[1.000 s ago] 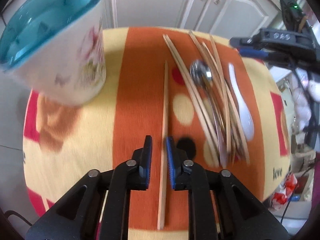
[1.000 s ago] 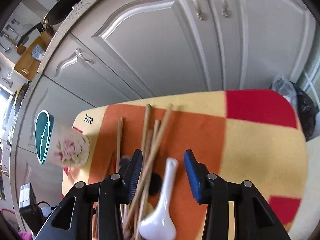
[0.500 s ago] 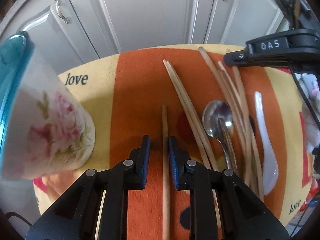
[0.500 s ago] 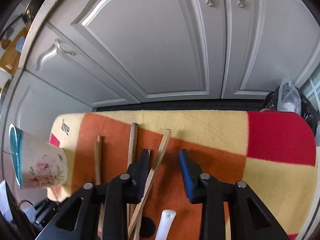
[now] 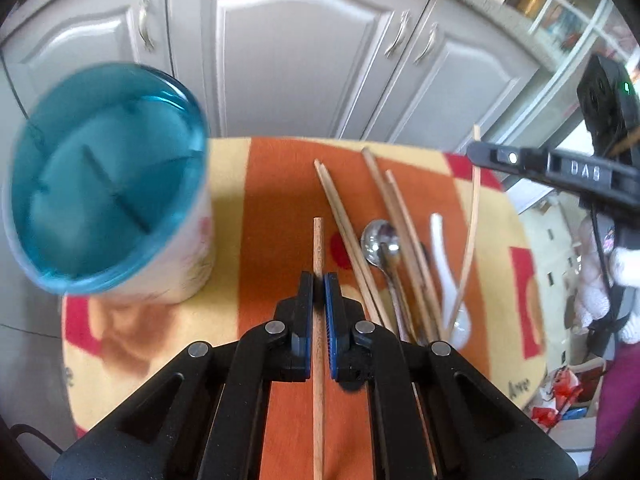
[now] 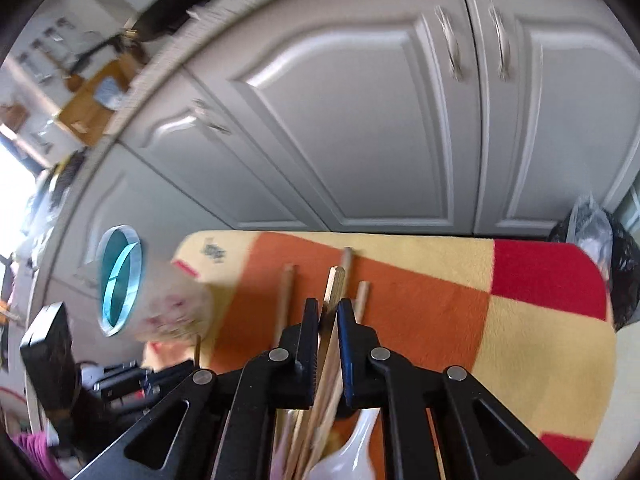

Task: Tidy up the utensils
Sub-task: 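Lift the chopstick with the left tool while the right tool grasps another chopstick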

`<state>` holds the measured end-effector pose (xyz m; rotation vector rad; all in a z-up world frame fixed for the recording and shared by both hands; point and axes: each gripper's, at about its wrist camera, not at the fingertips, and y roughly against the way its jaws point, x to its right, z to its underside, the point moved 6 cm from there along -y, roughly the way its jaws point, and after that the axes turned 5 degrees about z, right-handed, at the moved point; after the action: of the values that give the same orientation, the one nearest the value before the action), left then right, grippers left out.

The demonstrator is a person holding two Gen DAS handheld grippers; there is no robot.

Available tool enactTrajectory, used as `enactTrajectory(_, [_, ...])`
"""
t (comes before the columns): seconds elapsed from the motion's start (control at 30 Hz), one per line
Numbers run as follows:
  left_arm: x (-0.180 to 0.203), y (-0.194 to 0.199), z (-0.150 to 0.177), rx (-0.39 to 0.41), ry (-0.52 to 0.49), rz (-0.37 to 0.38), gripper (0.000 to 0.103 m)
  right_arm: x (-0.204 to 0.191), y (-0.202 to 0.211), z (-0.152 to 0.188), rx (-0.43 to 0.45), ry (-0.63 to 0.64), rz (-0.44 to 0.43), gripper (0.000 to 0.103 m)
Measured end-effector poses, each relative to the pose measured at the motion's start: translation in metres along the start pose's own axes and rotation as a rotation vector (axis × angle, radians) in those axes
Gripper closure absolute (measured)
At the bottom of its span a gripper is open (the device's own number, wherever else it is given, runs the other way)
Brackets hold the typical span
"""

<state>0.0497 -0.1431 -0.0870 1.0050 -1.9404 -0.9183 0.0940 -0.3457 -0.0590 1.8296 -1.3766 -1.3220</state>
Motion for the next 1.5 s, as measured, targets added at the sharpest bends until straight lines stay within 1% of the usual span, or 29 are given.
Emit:
enactTrajectory(0.07, [0.002,0.017,-0.001,0.021,0.005,0.019,0.099,-0.01,0.021,0.007,0.028,0.025,0.003,0.094])
enactTrajectory(0.23, [0.003,0.073,0.006,0.099,-0.002,0.061,0.099,-0.037,0.062,0.017,0.084,0.068,-0.008,0.095])
enactTrajectory(0.4, [-0.005,0.111,0.013,0.159,0.0,0.083,0.099,-0.07,0.091,0.019,0.135,0.133,-0.013,0.095])
enactTrajectory(0.53, [-0.015,0.133,0.016,0.192,0.014,0.073,0.099,-0.082,0.095,0.017,0.151,0.171,0.0,0.096])
enactTrajectory(0.63, [-0.018,0.139,0.017,0.205,0.024,0.079,0.099,-0.075,0.081,0.017,0.122,0.152,0.015,0.094])
enactTrajectory(0.67, [-0.019,0.14,0.018,0.207,0.027,0.084,0.099,-0.07,0.071,0.018,0.103,0.144,0.049,0.086])
enactTrajectory(0.7, [-0.019,0.139,0.018,0.206,0.031,0.089,0.099,-0.065,0.063,0.019,0.084,0.141,0.078,0.069])
enactTrajectory(0.73, [-0.02,0.138,0.017,0.204,0.035,0.092,0.099,-0.06,0.048,0.021,0.054,0.14,0.094,0.063])
enactTrajectory(0.8, [-0.022,0.136,0.015,0.202,0.049,0.096,0.099,-0.054,0.025,0.024,0.005,0.129,0.094,0.062])
enactTrajectory(0.83, [-0.023,0.136,0.015,0.201,0.055,0.099,0.099,-0.049,0.008,0.025,-0.029,0.116,0.109,0.062])
enactTrajectory(0.87, [-0.024,0.135,0.014,0.198,0.06,0.103,0.099,-0.046,-0.004,0.025,-0.054,0.105,0.116,0.065])
enactTrajectory(0.9, [-0.025,0.135,0.013,0.196,0.062,0.102,0.099,-0.046,-0.014,0.024,-0.07,0.102,0.104,0.07])
enactTrajectory(0.93, [-0.026,0.133,0.013,0.193,0.061,0.099,0.099,-0.048,-0.021,0.023,-0.079,0.104,0.095,0.071])
enactTrajectory(1.03, [-0.026,0.129,0.011,0.182,0.068,0.105,0.099,-0.061,-0.05,0.015,-0.114,0.16,0.094,0.077])
enactTrajectory(1.13, [-0.027,0.125,0.009,0.18,0.074,0.106,0.099,-0.071,-0.086,0.01,-0.16,0.212,0.133,0.081])
enactTrajectory(1.27, [-0.03,0.123,0.007,0.174,0.081,0.112,0.099,-0.056,-0.126,0.007,-0.228,0.179,0.166,0.087])
enactTrajectory(1.3, [-0.031,0.122,0.006,0.173,0.08,0.113,0.099,-0.054,-0.129,0.005,-0.221,0.156,0.132,0.093])
enactTrajectory(1.4, [-0.031,0.122,0.005,0.17,0.083,0.123,0.099,-0.052,-0.124,0.001,-0.217,0.13,0.088,0.095])
enactTrajectory(1.5, [-0.029,0.127,0.004,0.175,0.084,0.137,0.099,-0.056,-0.098,-0.001,-0.178,0.144,0.054,0.095])
